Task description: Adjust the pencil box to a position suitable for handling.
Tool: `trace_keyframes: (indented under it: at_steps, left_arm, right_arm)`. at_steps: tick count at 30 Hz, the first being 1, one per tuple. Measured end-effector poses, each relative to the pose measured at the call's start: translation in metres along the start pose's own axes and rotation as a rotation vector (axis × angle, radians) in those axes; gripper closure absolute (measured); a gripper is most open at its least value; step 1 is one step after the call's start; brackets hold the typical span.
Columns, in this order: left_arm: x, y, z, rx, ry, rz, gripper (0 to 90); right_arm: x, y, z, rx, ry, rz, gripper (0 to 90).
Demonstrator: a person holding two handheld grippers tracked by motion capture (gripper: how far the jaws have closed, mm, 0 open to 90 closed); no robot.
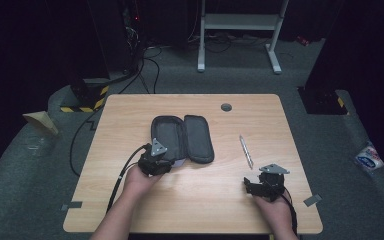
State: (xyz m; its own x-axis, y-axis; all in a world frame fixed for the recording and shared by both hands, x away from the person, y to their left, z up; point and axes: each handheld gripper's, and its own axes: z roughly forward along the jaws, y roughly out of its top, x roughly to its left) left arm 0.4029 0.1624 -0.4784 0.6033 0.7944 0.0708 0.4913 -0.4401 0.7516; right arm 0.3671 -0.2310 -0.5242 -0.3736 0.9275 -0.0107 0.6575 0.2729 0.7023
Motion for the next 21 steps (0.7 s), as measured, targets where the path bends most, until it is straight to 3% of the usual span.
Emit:
trace_keyframes:
  at_steps: [9,21]
  left_arm:
    - [-0.004,-0.011,0.007,0.01,-0.024,-0.01,64.3]
    - [-0.025,-0.031,-0.008,-0.059,-0.069,-0.002,79.5]
  right_arm:
    - [0.0,0.0,0.0,0.0,0.001,0.001,11.8]
    - [0.0,0.0,0.0,-0.002,-0.004,0.001,12.1]
